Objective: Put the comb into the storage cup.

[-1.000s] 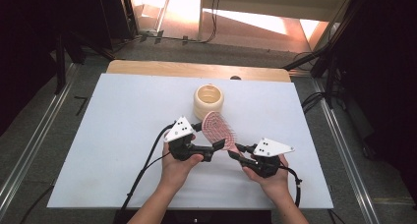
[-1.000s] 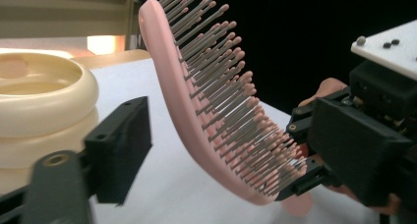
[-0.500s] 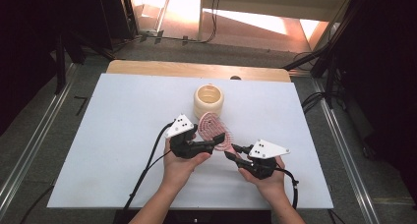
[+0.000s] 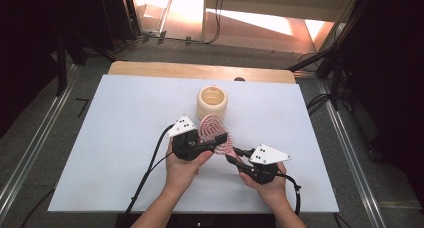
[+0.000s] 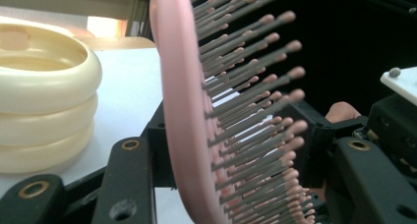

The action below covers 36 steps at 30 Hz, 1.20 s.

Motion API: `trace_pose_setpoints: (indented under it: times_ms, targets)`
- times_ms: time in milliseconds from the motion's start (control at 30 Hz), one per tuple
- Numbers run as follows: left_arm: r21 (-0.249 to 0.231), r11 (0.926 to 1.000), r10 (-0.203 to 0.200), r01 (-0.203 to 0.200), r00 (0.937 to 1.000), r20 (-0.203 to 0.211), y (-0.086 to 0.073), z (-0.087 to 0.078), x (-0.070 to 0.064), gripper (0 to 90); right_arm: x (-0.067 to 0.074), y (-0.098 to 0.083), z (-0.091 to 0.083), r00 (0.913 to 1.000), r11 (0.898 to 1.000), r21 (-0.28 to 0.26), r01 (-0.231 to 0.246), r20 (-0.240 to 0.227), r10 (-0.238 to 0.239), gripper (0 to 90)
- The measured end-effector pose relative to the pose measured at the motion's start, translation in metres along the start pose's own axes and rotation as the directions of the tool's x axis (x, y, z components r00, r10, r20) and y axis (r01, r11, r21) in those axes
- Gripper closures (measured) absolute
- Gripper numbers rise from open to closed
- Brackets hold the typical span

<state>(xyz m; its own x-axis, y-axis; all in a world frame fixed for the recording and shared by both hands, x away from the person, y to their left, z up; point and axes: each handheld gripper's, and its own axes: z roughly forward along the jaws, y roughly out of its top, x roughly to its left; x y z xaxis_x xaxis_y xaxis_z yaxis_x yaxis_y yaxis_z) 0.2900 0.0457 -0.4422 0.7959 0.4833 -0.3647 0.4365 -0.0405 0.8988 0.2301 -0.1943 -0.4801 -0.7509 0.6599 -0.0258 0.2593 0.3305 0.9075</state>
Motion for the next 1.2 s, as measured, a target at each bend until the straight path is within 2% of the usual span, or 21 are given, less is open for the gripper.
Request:
trace_pose_setpoints:
  times_ms: [100, 167, 267, 300, 333, 400, 467, 600, 733, 900, 1067, 1133, 1200]
  targets:
    - [0.006, 0.9994, -0.034, 0.034, 0.9988, 0.034, 0.001, 0.000, 0.003, 53.9, 0.001, -0.001, 0.001, 0.9999, 1.000, 0.000, 0.007, 0.008, -0.007, 68.0]
    - [0.012, 0.9993, -0.035, 0.034, 0.9983, 0.047, 0.001, 0.000, 0.003, 56.6, 0.002, -0.002, 0.002, 0.9998, 1.000, 0.003, 0.015, 0.016, -0.015, 68.0]
    - [0.009, 0.9993, -0.038, 0.037, 0.9940, 0.103, 0.002, 0.000, 0.001, 62.7, 0.004, -0.002, 0.005, 0.9995, 1.000, 0.011, 0.015, 0.029, -0.016, 68.3]
    - [0.008, 0.9996, -0.026, 0.025, 0.9952, 0.094, 0.002, 0.000, -0.001, 64.6, 0.003, -0.003, 0.006, 0.9993, 1.000, 0.013, 0.003, 0.036, -0.003, 68.1]
    - [0.010, 0.9999, -0.013, 0.012, 0.9955, 0.094, 0.003, 0.000, -0.001, 64.7, 0.002, -0.003, 0.007, 0.9997, 1.000, 0.004, -0.017, 0.018, 0.017, 67.9]
    - [0.007, 1.0000, -0.007, 0.006, 0.9949, 0.101, 0.004, -0.001, -0.002, 64.8, 0.001, -0.004, 0.006, 0.9998, 1.000, -0.009, -0.014, 0.010, 0.014, 67.6]
    - [0.011, 0.9999, 0.008, -0.010, 0.9961, 0.088, 0.005, -0.001, -0.002, 64.9, 0.001, -0.004, 0.004, 0.9999, 1.000, -0.015, -0.007, 0.009, 0.007, 65.6]
    - [0.010, 0.9999, 0.007, -0.007, 0.9962, 0.087, 0.006, -0.003, 0.001, 65.0, -0.001, -0.004, 0.002, 0.9999, 0.999, -0.041, -0.016, 0.002, 0.016, 53.5]
    - [0.004, 0.9998, 0.019, -0.019, 0.9967, 0.079, 0.008, -0.005, 0.002, 65.0, -0.008, -0.006, -0.002, 0.9983, 0.996, -0.062, -0.059, -0.005, 0.059, 41.2]
    - [-0.006, 0.9995, 0.033, -0.032, 0.9973, 0.066, 0.012, -0.008, 0.003, 65.0, -0.014, -0.006, -0.007, 0.9961, 0.993, -0.077, -0.087, 0.007, 0.087, 14.8]
    - [-0.016, 0.9991, 0.041, -0.040, 0.9972, 0.062, 0.016, -0.011, 0.005, 65.0, -0.020, -0.008, -0.011, 0.9933, 0.989, -0.090, -0.114, 0.007, 0.115, 7.7]
    - [-0.021, 0.9988, 0.045, -0.044, 0.9972, 0.060, 0.017, -0.012, 0.006, 65.0, -0.022, -0.009, -0.011, 0.9920, 0.988, -0.090, -0.125, 0.007, 0.126, 0.0]
    - [-0.025, 0.9987, 0.046, -0.045, 0.9974, 0.056, 0.019, -0.013, 0.007, 65.1, -0.024, -0.010, -0.013, 0.9914, 0.987, -0.096, -0.130, 0.000, 0.131, 0.0]
